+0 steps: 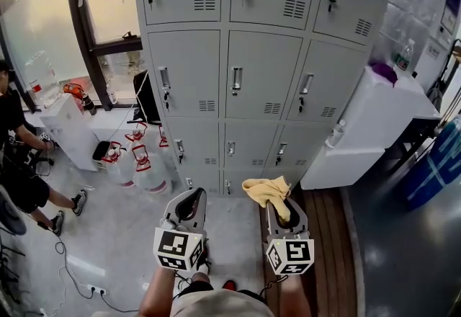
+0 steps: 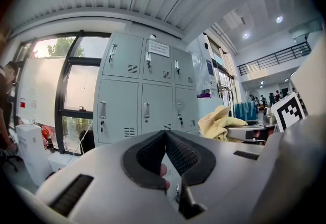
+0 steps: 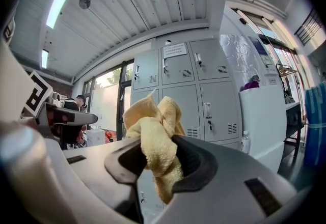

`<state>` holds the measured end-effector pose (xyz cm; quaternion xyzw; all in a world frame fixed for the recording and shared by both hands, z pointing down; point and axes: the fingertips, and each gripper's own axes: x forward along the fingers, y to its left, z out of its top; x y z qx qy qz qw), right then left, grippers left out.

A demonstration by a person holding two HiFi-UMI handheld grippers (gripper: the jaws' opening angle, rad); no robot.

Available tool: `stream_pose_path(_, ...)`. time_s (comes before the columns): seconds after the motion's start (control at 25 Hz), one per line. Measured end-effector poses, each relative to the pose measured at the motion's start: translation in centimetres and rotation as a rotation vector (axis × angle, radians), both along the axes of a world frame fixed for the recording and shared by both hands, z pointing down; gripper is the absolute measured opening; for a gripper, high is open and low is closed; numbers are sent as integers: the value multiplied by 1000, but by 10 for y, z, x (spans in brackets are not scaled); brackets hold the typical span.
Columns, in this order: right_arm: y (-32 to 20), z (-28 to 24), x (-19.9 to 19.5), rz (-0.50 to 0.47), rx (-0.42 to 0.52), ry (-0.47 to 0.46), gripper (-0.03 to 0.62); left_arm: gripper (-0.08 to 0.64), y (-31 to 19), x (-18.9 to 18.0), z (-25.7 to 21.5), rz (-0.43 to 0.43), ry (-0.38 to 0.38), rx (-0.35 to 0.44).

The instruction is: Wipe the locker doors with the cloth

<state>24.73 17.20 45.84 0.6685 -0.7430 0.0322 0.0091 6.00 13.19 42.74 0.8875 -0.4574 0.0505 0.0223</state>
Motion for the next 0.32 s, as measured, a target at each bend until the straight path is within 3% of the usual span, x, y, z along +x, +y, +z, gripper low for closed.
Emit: stream_pose_path(0.32, -2, 1, 2, 2, -1, 0, 137, 23, -2, 3, 3, 4, -7, -6)
